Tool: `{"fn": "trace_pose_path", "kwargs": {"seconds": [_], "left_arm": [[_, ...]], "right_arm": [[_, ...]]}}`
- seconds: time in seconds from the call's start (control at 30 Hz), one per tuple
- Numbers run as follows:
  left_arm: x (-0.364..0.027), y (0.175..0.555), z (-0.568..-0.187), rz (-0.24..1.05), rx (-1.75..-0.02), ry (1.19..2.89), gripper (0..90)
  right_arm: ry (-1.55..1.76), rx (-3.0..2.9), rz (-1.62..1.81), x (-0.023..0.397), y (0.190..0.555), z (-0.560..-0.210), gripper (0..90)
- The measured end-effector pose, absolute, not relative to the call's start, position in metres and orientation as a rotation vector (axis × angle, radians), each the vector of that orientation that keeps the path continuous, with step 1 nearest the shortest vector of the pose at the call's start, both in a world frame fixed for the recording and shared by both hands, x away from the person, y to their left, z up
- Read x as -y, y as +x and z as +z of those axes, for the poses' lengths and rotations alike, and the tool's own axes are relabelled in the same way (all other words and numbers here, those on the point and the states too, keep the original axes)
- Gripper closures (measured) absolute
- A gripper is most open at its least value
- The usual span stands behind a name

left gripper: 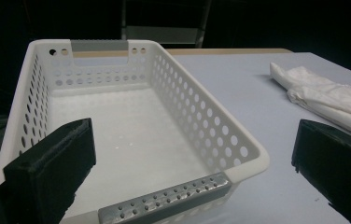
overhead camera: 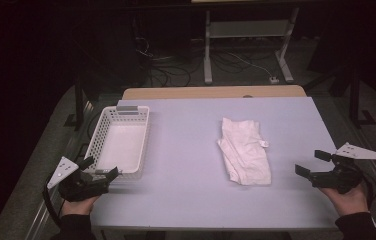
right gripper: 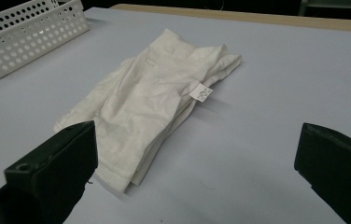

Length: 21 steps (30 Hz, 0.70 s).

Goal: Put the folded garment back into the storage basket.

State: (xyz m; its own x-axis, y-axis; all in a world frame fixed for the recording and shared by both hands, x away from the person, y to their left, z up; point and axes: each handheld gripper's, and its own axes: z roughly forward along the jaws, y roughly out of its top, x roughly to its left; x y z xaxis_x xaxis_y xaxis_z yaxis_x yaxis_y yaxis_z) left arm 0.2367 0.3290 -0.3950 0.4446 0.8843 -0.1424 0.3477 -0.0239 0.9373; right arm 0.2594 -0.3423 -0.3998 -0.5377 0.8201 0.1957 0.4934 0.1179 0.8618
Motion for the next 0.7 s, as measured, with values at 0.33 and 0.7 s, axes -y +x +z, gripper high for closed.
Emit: {"fn": "trace_pose_path", "kwargs": {"seconds": [0.33,0.7], "left_arm": [[-0.3289,0.2363,-0.3939,0.608,-1.098,1.593,0.0],[-0.3257,0.2345,-0.3904,0.617,-1.085,1.596,0.0]], "right_arm": [[1.274,-2.077,1.398,0.3409,0.2573,-0.3974,0.0],[1.273,-2.070,1.416,0.3405,0.2544,-0.3942,0.0]]}}
